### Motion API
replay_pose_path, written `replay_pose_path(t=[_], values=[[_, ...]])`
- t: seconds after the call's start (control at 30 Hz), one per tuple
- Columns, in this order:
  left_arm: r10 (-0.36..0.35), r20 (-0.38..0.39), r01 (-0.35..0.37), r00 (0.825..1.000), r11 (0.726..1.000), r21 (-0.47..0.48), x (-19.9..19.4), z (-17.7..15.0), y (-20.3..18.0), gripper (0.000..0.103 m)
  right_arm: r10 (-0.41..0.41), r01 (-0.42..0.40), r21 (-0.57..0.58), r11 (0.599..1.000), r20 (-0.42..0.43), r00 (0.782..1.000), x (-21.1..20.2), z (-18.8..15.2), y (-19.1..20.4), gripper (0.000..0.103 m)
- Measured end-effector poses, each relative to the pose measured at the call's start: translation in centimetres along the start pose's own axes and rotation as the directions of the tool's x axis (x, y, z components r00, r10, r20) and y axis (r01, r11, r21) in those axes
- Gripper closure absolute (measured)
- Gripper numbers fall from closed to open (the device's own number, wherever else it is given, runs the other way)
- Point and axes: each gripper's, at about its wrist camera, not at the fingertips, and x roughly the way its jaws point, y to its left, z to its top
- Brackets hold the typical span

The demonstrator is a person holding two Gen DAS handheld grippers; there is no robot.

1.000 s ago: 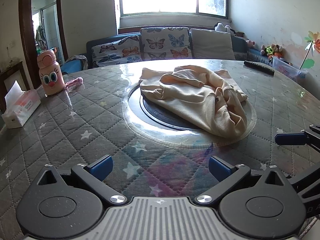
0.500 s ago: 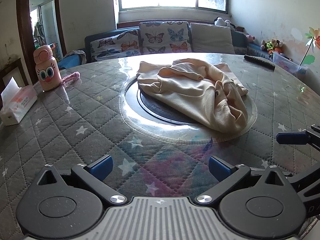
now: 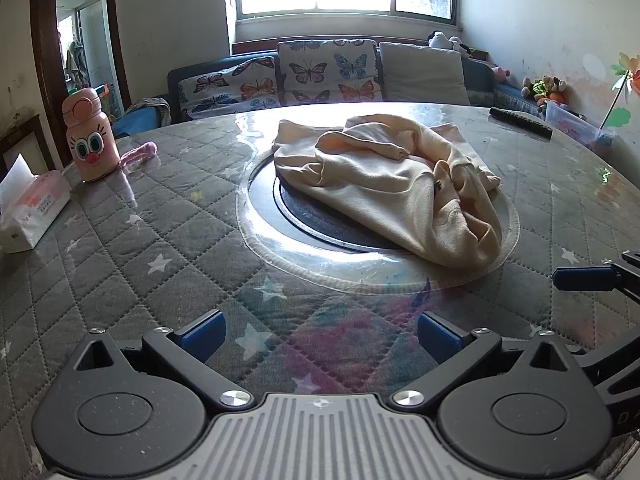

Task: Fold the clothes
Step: 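Move both grippers toward the crumpled cream sweatshirt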

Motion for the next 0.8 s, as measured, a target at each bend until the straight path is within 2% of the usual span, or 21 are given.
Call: replay_pose_path(t=[0.6,0.8], values=[[-0.008,0.036,0.006,0.999,0.998,0.061,1.3,3.2,-0.5,0.000,-0.037,0.036,0.035,0.999,0.033,0.999,0.2,2.4,-2.2,0.000],[-0.038,0.067,0.032,0.997,0.996,0.082,2.1,5.3,-1.1,0.001,-0.056,0.054,0.043,0.998,0.040,0.998,0.8,3.5,-3.4,0.000]])
